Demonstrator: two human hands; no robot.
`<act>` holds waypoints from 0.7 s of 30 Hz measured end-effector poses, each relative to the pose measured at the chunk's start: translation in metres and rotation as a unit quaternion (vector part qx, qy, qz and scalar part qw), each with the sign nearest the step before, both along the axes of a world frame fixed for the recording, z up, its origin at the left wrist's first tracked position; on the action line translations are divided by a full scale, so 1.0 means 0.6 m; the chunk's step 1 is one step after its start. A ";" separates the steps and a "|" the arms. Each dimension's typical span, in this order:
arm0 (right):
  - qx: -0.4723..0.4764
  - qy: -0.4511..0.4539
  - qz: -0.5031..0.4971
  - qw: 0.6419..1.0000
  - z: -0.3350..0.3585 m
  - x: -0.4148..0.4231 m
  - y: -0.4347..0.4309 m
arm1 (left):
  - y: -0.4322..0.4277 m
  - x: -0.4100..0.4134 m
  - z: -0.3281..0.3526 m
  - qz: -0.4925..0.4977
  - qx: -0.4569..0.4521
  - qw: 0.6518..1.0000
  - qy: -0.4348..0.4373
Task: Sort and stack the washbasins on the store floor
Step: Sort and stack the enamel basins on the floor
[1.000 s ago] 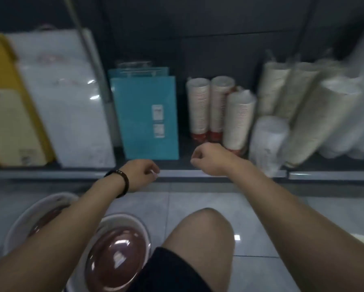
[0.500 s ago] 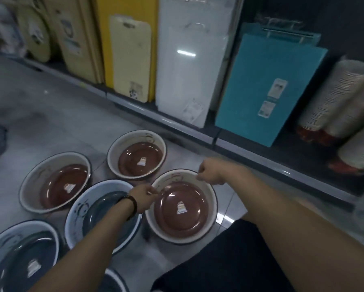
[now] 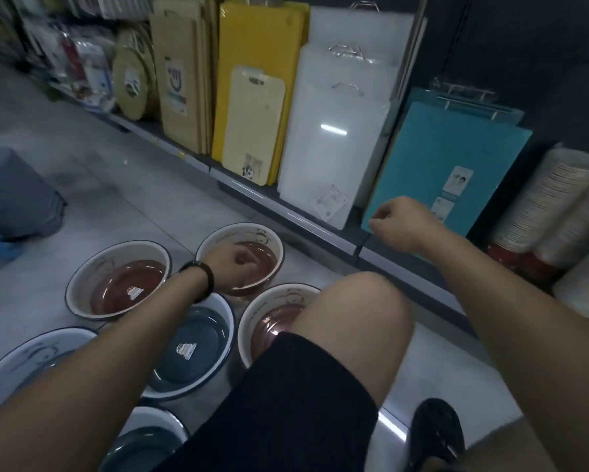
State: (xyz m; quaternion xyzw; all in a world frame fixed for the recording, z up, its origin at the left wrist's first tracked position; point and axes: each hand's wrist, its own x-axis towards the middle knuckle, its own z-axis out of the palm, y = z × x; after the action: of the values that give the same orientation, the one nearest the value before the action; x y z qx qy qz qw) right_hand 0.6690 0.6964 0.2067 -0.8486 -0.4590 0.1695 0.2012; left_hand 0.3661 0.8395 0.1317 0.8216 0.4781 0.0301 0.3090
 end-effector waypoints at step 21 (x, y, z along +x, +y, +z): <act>-0.189 0.156 -0.074 0.967 -0.353 -0.081 0.077 | 0.128 -0.018 0.016 -0.036 -0.093 0.976 0.193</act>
State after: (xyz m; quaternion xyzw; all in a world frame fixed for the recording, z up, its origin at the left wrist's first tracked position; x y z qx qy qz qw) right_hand 0.6203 0.7429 -0.0050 -0.8659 -0.3174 0.3680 0.1187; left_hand 0.3553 0.9165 0.1416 0.7966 0.4993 -0.1845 0.2865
